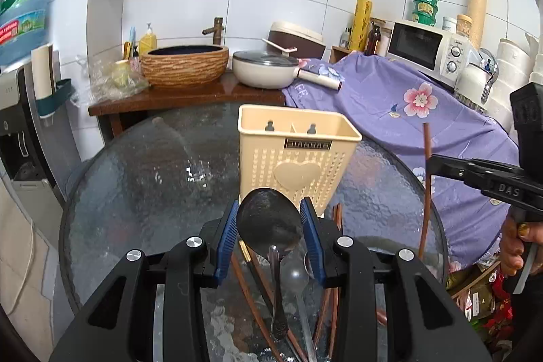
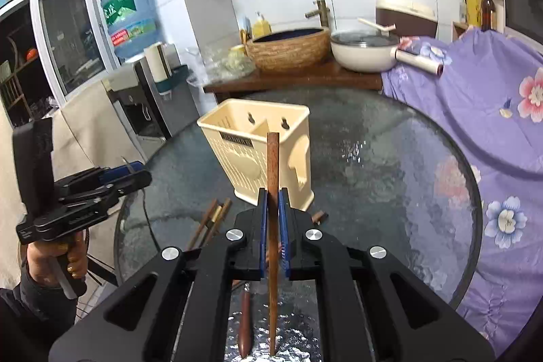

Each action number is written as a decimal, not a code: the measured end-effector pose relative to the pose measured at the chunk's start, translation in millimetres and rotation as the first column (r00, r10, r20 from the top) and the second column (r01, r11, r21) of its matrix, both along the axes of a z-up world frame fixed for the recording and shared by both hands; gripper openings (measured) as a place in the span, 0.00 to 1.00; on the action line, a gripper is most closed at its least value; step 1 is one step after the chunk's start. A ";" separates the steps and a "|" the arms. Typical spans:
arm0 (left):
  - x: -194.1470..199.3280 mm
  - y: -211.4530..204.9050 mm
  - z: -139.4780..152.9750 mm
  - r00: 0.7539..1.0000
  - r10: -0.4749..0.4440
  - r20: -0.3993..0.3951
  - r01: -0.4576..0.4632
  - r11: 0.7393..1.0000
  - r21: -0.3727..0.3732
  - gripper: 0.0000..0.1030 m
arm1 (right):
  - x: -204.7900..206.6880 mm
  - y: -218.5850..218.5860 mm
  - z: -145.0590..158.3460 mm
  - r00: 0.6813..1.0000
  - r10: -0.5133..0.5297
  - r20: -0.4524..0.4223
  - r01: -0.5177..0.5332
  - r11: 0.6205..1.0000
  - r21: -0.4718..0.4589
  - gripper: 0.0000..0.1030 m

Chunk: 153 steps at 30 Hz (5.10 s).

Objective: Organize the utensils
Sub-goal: 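Lift the spoon with the left tool while the right tool lifts the chopstick over the holder, then lower the spoon into the cream holder and open the left tool while the right tool drops the chopstick in, then move the left tool back to the chopsticks while the right tool grasps the dark chopsticks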

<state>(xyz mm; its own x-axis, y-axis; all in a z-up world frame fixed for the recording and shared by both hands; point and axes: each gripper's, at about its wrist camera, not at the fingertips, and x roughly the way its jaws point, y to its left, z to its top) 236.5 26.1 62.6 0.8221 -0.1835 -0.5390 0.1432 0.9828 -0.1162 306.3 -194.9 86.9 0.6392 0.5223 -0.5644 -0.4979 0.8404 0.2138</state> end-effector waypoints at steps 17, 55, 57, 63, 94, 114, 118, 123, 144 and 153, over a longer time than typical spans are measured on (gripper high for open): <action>41.7 6.2 64.7 0.997 -0.007 0.077 0.016 0.993 -0.118 0.35 | 2.5 16.3 93.4 0.992 0.040 0.123 -0.044 0.999 0.028 0.07; 133.8 15.7 21.3 0.975 0.192 0.110 -0.178 0.976 -0.126 0.35 | 84.7 45.0 56.0 0.980 -0.129 0.151 0.123 0.991 0.048 0.07; 135.0 14.9 16.4 0.978 0.186 0.096 -0.174 0.977 -0.121 0.35 | 85.9 43.9 51.8 0.982 -0.130 0.140 0.124 0.991 0.052 0.07; 133.9 7.8 9.5 0.980 0.172 0.100 -0.163 0.982 -0.090 0.35 | 88.4 40.8 45.0 0.981 -0.143 0.134 0.137 0.989 0.059 0.07; 64.6 32.5 -19.6 0.984 0.178 0.024 -0.178 0.984 -0.027 0.92 | 35.5 28.2 -17.5 0.981 -0.133 0.144 0.148 0.984 -0.098 0.63; 25.7 32.6 -105.5 0.971 0.159 -0.180 -0.135 0.981 0.140 0.83 | 35.3 36.1 -151.6 0.972 -0.163 -0.170 0.123 0.966 -0.227 0.62; 25.7 29.9 -109.2 0.970 0.150 -0.189 -0.124 0.982 0.141 0.83 | 36.6 45.9 -152.8 0.973 -0.158 -0.167 0.113 0.962 -0.248 0.62; 24.3 24.2 -112.1 0.970 0.141 -0.197 -0.114 0.983 0.145 0.83 | 37.5 56.1 -155.7 0.975 -0.149 -0.162 0.097 0.951 -0.294 0.59; 31.3 21.6 -116.6 0.965 0.129 -0.227 -0.097 0.984 0.150 0.77 | 60.7 27.9 -154.4 0.949 -0.160 -0.272 0.094 0.966 -0.240 0.52; 34.4 24.9 -116.2 0.964 0.135 -0.230 -0.102 0.983 0.150 0.74 | 89.6 45.0 -151.1 0.925 -0.194 -0.326 0.127 0.968 -0.217 0.36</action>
